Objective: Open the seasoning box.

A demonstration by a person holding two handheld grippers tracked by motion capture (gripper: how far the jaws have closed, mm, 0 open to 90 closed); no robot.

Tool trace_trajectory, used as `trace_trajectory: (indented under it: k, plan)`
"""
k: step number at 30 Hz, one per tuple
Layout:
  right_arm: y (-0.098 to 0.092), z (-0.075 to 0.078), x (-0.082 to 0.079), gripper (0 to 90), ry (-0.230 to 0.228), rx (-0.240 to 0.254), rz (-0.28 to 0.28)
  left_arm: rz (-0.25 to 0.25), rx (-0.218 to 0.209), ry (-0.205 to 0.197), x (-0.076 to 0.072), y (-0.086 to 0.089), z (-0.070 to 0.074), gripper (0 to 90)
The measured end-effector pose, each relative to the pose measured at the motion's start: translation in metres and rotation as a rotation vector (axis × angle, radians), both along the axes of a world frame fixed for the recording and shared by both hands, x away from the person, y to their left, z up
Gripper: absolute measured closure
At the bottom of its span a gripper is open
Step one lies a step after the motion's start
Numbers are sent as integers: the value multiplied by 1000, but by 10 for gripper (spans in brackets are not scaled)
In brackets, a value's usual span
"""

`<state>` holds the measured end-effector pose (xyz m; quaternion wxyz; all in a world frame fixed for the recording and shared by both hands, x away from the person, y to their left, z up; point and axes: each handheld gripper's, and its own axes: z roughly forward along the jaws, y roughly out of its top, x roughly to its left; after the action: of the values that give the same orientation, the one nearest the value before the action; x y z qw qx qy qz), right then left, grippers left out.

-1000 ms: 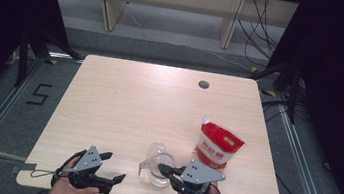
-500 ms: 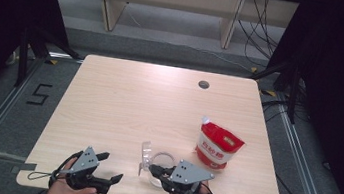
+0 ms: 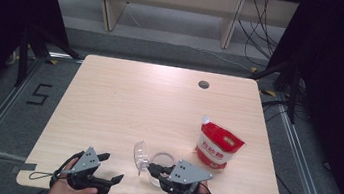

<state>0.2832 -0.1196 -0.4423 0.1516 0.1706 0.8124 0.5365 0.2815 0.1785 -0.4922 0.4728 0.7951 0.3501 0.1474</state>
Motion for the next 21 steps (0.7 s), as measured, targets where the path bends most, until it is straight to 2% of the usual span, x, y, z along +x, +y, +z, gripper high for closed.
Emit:
trace_trajectory:
  k: [1, 2, 3, 7, 9, 12, 15, 16, 19, 21]
  plan:
    - [-3, 1, 1, 836, -16, 0, -3, 0, 0, 1, 0, 0, 0, 159]
    - [-5, 1, 1, 832, 3, 3, -14, -1, 1, 1, 0, 0, 0, 158]
    - [-11, 1, 3, 825, -5, 5, -23, -8, 13, -6, 1, 0, 0, 158]
    - [-23, 0, 4, 805, -5, 15, -58, -4, 2, 1, 0, -1, 0, 158]
    - [-41, 0, 4, 776, 4, 9, -88, -2, 1, -2, 0, -2, 0, 159]
    - [-50, -1, 5, 756, -3, 25, -115, -10, 5, -3, 0, -1, 0, 158]
    - [-70, -2, 6, 713, 1, 28, -163, -13, 6, 0, 0, 0, -1, 158]
    - [-70, -2, 6, 713, 1, 28, -163, -13, 6, 0, 0, 0, -1, 159]
    - [-83, -1, 4, 687, 7, 36, -221, -14, 0, 0, -1, -1, -1, 160]
    - [-85, -1, 3, 679, 13, 36, -229, -22, 5, -6, 0, -1, -1, 160]
